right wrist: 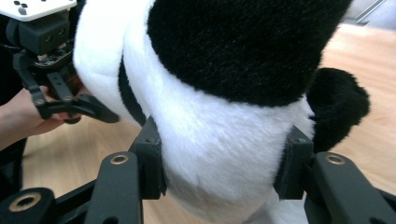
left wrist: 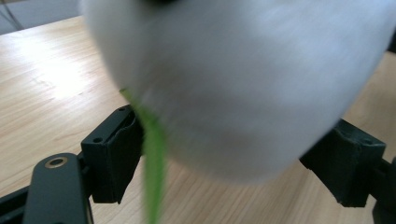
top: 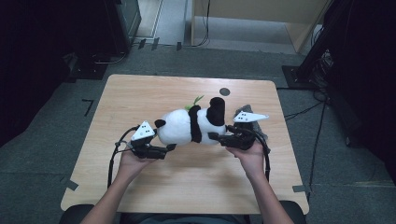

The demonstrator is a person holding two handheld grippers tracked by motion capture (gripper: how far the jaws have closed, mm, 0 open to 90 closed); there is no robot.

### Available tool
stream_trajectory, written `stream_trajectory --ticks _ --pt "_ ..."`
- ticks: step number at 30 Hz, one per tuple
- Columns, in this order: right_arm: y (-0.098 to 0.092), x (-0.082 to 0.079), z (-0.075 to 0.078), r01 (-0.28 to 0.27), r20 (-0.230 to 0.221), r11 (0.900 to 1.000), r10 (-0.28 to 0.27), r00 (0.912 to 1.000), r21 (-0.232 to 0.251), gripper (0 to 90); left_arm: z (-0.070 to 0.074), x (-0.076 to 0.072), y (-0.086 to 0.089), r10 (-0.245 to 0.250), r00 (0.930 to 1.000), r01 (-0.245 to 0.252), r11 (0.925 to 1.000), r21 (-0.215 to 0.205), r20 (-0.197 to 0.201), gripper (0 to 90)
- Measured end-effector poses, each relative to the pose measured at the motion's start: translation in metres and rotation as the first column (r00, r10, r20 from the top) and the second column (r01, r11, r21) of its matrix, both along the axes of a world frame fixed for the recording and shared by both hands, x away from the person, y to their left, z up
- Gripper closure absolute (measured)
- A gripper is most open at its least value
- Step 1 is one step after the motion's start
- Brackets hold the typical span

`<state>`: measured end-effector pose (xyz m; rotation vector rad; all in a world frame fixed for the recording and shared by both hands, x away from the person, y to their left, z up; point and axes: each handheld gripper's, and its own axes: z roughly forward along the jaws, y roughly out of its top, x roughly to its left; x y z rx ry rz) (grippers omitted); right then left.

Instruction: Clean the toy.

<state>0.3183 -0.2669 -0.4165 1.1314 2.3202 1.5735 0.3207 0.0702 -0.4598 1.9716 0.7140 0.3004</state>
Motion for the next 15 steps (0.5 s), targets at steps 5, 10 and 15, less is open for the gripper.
stream_trajectory --ticks 5,10,15 --pt "0.001 0.001 -0.002 0.003 -0.004 1.000 -0.003 1.0000 0.013 43.4 0.007 -0.006 0.002 0.053 0.9984 -0.052 0.9972 -0.054 0.017 41.0" --pt "-0.003 0.002 -0.003 0.008 0.045 0.999 -0.010 0.9989 0.045 29.2 0.012 -0.007 0.006 0.061 0.9980 -0.062 0.9937 -0.093 -0.020 56.1" --pt "-0.005 0.001 -0.005 -0.019 0.102 0.999 0.015 0.9947 0.041 24.8 0.023 -0.005 0.025 0.118 0.9924 -0.122 0.9784 -0.167 -0.033 60.5"
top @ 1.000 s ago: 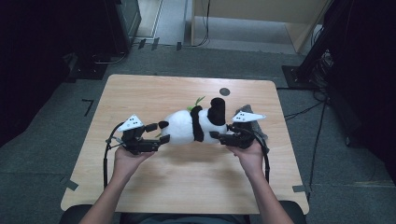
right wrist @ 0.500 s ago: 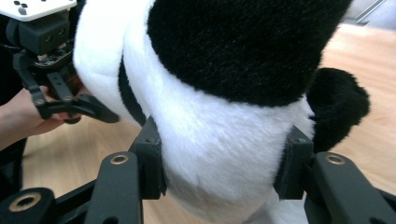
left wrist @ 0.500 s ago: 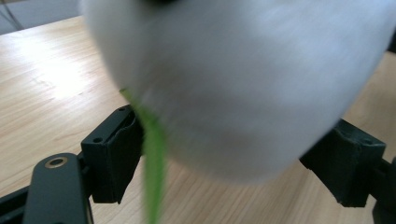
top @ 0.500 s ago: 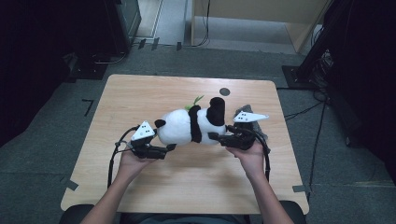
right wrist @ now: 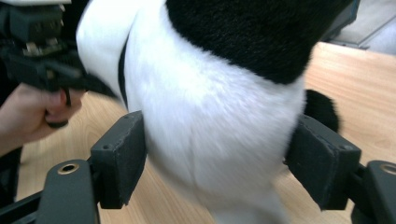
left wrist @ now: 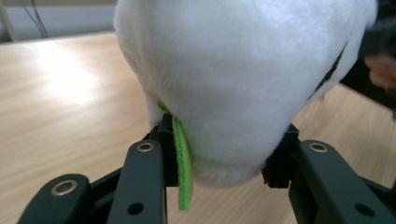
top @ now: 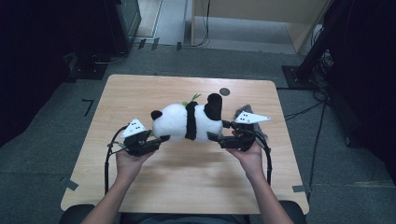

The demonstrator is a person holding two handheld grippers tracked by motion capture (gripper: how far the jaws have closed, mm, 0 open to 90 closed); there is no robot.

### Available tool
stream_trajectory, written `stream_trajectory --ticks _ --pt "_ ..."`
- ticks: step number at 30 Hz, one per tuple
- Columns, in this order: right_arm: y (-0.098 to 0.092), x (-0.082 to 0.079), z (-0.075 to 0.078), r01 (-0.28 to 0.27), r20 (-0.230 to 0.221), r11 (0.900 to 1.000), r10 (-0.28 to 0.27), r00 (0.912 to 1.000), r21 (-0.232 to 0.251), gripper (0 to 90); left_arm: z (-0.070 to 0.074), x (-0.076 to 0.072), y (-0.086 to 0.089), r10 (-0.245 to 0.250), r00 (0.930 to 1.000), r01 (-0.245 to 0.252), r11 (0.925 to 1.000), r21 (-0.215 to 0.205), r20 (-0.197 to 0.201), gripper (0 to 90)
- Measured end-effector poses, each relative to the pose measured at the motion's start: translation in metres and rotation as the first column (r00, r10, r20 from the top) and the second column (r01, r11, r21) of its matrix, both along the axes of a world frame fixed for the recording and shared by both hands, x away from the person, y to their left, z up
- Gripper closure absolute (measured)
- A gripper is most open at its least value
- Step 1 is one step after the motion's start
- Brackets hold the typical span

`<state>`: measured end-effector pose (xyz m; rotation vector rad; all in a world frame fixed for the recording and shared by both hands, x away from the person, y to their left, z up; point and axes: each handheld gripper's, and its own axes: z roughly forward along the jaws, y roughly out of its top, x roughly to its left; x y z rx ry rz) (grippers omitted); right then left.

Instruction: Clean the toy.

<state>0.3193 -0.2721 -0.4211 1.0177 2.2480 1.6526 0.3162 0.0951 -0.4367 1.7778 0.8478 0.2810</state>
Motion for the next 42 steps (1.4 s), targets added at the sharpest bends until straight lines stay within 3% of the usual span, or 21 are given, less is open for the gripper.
stream_trajectory --ticks 3,5,8,10,11,14,16,19,24,28,32,35,37,42 --pt "0.000 -0.003 -0.001 -0.029 0.051 0.999 0.031 0.9982 -0.039 26.8 0.005 0.004 0.015 0.027 0.9990 -0.030 0.9963 -0.081 -0.037 60.7" --pt "0.001 -0.004 -0.006 -0.044 0.072 0.998 0.047 0.9963 -0.037 26.9 0.007 0.005 0.018 0.025 0.9985 -0.030 0.9944 -0.101 -0.048 60.6" --pt "0.007 0.000 -0.013 -0.066 0.051 0.995 0.070 0.9962 -0.071 26.4 0.008 0.006 0.016 -0.022 0.9964 0.012 0.9923 -0.123 -0.081 60.2" --pt "0.013 0.002 -0.016 -0.081 0.047 0.992 0.085 0.9953 -0.092 27.6 0.007 0.007 0.011 -0.070 0.9911 0.055 0.9900 -0.130 -0.113 59.6" --pt "0.016 0.002 -0.017 -0.091 0.050 0.989 0.097 0.9941 -0.113 29.0 0.007 0.007 0.008 -0.075 0.9892 0.059 0.9906 -0.124 -0.126 59.2" --pt "0.024 -0.002 -0.018 -0.033 0.065 0.973 0.049 0.9967 -0.229 37.2 0.004 0.010 0.006 -0.067 0.9830 0.048 0.9924 -0.114 -0.171 55.1" --pt "0.025 -0.001 -0.019 -0.028 0.045 0.968 0.040 0.9982 -0.249 40.2 0.002 0.010 0.004 -0.058 0.9846 0.044 0.9954 -0.085 -0.165 51.3" --pt "0.024 -0.001 -0.017 -0.018 0.036 0.968 0.028 0.9989 -0.252 41.1 0.000 0.009 0.001 -0.051 0.9903 0.044 0.9973 -0.058 -0.129 42.8" --pt "0.017 0.000 -0.013 -0.019 -0.007 0.982 0.019 0.9998 -0.189 41.5 -0.007 0.015 0.002 -0.055 0.9814 0.048 0.9979 -0.044 -0.184 32.9" --pt "0.017 -0.001 -0.013 -0.015 -0.003 0.980 0.015 0.9999 -0.196 43.4 -0.009 0.015 -0.002 -0.033 0.9854 0.033 0.9995 -0.004 -0.167 31.9" --pt "0.019 -0.002 -0.012 -0.005 0.010 0.977 0.007 0.9999 -0.214 43.0 -0.012 0.015 -0.005 -0.040 0.9813 0.044 0.9989 0.018 -0.188 32.0" --pt "0.020 -0.002 -0.014 -0.013 0.002 0.978 0.014 0.9999 -0.208 44.1 -0.016 0.014 -0.008 -0.029 0.9829 0.043 0.9961 0.077 -0.182 32.7" --pt "0.021 -0.002 -0.015 -0.010 0.003 0.974 0.011 0.9999 -0.226 44.2 -0.017 0.015 -0.009 -0.030 0.9806 0.047 0.9952 0.086 -0.194 32.8" --pt "0.020 -0.002 -0.016 -0.014 -0.004 0.975 0.014 0.9999 -0.222 44.9 -0.020 0.015 -0.007 -0.030 0.9782 0.049 0.9949 0.088 -0.205 32.7"
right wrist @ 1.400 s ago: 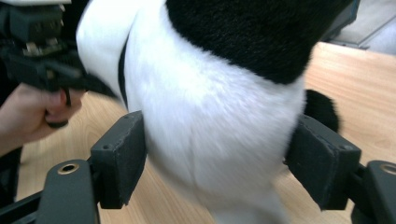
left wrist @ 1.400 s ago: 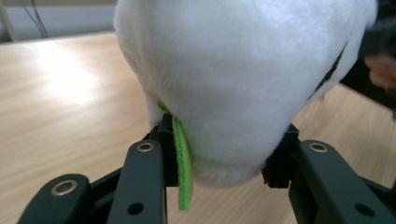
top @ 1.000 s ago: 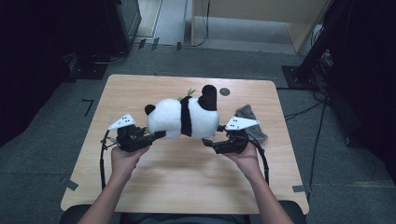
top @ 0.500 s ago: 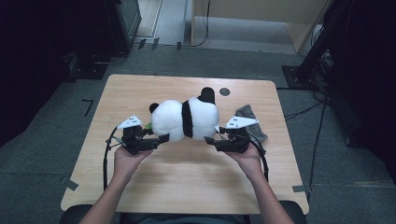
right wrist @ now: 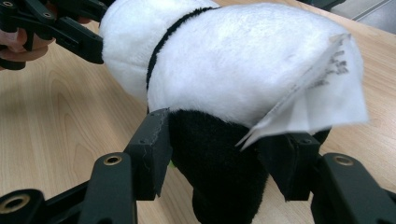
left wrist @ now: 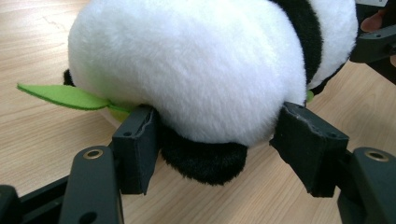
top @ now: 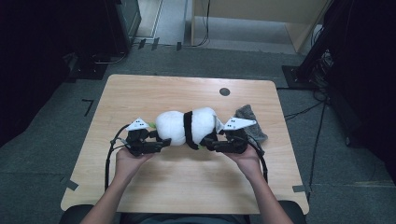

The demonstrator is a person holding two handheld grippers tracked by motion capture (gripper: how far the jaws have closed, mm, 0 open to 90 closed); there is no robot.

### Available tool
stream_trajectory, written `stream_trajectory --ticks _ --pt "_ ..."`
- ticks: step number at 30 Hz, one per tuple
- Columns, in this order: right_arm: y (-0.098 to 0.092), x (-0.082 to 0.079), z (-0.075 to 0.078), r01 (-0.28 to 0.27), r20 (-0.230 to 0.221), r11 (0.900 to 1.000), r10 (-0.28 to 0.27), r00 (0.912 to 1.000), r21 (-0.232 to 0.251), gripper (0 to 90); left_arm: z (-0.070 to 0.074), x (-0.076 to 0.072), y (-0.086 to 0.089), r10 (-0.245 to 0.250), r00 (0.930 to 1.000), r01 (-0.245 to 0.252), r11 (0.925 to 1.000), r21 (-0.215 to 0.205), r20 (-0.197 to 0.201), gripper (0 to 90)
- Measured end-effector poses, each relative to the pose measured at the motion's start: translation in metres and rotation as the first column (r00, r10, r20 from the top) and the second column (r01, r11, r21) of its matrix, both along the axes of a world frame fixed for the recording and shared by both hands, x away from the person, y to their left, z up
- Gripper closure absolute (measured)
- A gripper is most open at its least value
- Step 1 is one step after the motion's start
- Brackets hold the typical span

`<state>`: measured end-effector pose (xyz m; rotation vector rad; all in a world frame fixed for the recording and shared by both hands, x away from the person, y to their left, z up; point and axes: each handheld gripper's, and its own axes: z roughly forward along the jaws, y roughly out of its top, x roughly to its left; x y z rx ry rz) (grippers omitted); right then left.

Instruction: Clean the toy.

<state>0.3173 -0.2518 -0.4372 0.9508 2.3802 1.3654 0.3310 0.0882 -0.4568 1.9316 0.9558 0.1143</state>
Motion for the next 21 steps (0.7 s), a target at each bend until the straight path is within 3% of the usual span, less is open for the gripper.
stream_trajectory --ticks 11,15,21 --pt "-0.003 0.000 -0.001 0.018 -0.016 1.000 -0.018 0.9997 0.012 40.2 -0.009 0.004 0.008 0.026 0.9992 -0.025 0.9994 0.024 -0.030 32.6" --pt "-0.006 0.000 -0.001 0.028 -0.012 0.999 -0.028 0.9995 0.017 40.1 -0.008 0.003 0.011 0.028 0.9996 -0.028 0.9995 0.012 -0.006 32.9" --pt "-0.013 0.001 0.004 0.049 0.009 0.999 -0.049 0.9988 0.022 40.3 -0.006 0.004 0.013 0.038 0.9986 -0.039 0.9989 0.026 0.036 32.8"
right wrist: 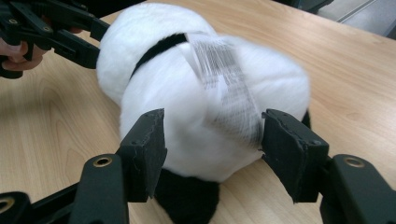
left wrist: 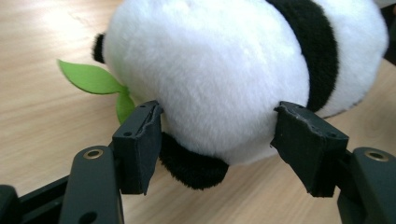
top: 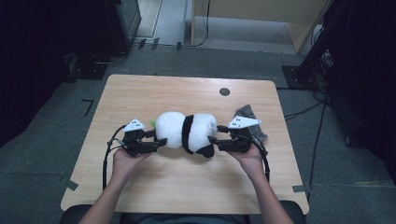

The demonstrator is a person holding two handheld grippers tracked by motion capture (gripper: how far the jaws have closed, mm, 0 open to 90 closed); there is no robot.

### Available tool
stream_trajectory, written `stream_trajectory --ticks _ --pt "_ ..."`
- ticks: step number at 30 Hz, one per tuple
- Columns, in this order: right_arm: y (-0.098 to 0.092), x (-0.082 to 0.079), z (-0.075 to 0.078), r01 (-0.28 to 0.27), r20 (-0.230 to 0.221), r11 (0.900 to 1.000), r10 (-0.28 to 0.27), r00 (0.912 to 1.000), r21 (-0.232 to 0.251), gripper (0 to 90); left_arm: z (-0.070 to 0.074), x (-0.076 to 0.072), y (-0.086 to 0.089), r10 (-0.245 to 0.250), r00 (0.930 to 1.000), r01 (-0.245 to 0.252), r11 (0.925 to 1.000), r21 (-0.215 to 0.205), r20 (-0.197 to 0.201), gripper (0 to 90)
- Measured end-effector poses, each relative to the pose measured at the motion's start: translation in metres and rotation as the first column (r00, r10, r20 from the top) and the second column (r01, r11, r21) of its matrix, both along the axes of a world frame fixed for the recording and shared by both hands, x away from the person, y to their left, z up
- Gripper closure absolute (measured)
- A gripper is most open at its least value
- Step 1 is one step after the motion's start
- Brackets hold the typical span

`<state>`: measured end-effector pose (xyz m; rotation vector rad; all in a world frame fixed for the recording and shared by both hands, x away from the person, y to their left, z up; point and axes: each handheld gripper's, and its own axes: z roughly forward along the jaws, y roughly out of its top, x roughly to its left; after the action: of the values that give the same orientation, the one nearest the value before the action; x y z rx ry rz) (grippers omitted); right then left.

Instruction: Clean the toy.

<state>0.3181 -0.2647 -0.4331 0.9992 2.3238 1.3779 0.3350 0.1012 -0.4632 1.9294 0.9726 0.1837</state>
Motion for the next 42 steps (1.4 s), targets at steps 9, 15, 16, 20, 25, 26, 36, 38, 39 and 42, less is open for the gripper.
stream_trajectory --ticks 9,15,16,20,25,26,36,38,39,42 --pt "-0.016 0.002 0.007 0.039 0.031 0.999 -0.039 0.9988 -0.002 41.9 0.002 0.006 0.004 0.003 1.0000 -0.003 1.0000 -0.008 0.003 32.6" --pt "-0.030 0.005 0.009 0.089 0.030 0.996 -0.089 0.9956 0.005 42.5 0.002 0.008 0.003 -0.009 0.9999 0.009 0.9999 -0.011 -0.007 33.2" --pt "-0.032 0.005 0.009 0.097 0.034 0.995 -0.097 0.9947 0.006 42.7 0.002 0.008 0.002 -0.015 0.9999 0.015 0.9998 -0.013 -0.009 34.3" --pt "-0.041 0.008 0.008 0.135 0.033 0.991 -0.135 0.9903 0.005 42.7 0.002 0.006 0.000 -0.027 0.9996 0.027 0.9996 -0.010 -0.005 38.5" --pt "-0.051 0.012 0.005 0.158 0.031 0.987 -0.159 0.9868 0.010 42.6 0.001 0.003 -0.002 -0.036 0.9993 0.036 0.9992 -0.017 -0.010 39.5" --pt "-0.053 0.013 0.005 0.168 0.028 0.986 -0.168 0.9853 0.009 42.6 0.000 0.002 -0.003 -0.036 0.9993 0.036 0.9992 -0.016 -0.009 39.6" --pt "-0.070 0.024 -0.003 0.240 0.030 0.971 -0.240 0.9704 -0.013 43.2 -0.004 -0.005 -0.008 -0.026 0.9996 0.026 0.9996 -0.005 0.004 34.7" --pt "-0.075 0.027 -0.005 0.257 0.026 0.966 -0.257 0.9661 -0.016 44.0 -0.004 -0.003 -0.007 -0.019 0.9998 0.019 0.9997 -0.014 -0.006 32.8" --pt "-0.077 0.029 -0.006 0.266 0.021 0.964 -0.265 0.9639 -0.015 44.0 -0.004 -0.003 -0.006 -0.015 0.9999 0.015 0.9998 -0.014 -0.007 32.3" --pt "-0.084 0.034 -0.009 0.301 0.020 0.953 -0.301 0.9535 -0.016 44.1 -0.004 -0.003 -0.005 -0.015 0.9999 0.015 0.9999 -0.009 -0.002 31.9"
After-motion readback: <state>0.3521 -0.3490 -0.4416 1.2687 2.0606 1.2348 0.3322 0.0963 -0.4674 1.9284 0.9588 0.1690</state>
